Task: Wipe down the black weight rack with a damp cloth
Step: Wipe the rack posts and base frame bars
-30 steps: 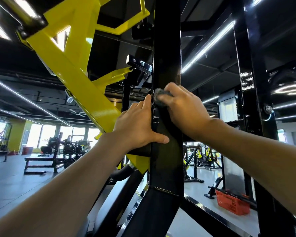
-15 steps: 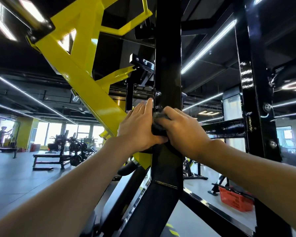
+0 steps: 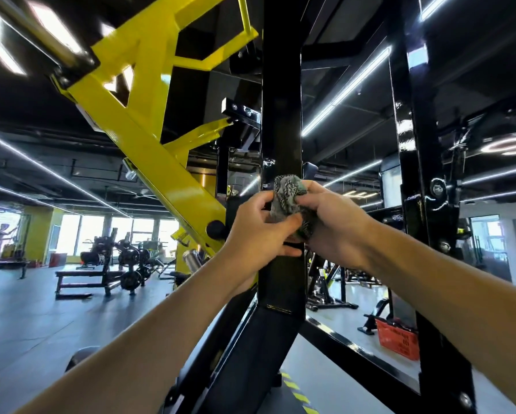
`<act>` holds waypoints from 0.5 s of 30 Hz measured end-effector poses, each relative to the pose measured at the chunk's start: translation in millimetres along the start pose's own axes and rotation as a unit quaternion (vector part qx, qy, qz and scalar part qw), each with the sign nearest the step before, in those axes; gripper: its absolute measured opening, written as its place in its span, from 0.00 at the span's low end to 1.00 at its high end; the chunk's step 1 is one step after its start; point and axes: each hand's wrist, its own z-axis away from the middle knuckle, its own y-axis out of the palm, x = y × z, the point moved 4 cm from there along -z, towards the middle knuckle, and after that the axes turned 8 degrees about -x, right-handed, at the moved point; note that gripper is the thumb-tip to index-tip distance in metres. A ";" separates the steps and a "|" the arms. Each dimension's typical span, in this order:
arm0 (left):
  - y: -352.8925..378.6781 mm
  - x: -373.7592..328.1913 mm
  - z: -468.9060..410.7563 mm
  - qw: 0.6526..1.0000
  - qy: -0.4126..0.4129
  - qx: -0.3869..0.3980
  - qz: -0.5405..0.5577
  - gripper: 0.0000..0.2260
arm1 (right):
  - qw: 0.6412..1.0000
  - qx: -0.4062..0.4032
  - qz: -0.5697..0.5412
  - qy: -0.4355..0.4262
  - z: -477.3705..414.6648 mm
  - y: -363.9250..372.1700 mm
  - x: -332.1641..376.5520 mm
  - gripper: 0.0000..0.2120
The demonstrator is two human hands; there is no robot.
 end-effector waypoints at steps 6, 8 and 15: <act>-19.7 -10.3 -8.0 0.976 0.086 -0.170 -0.103 0.14 | 0.981 -0.030 0.151 -0.121 4.0 4.9 4.5 0.23; -19.6 -17.3 -11.2 0.961 0.145 -0.174 -0.159 0.09 | 0.951 -0.018 0.242 -0.192 4.4 14.7 5.1 0.15; -12.7 -18.2 -27.6 0.970 0.156 0.033 -0.186 0.34 | 0.850 -0.156 0.381 -0.327 -24.6 -3.9 29.6 0.05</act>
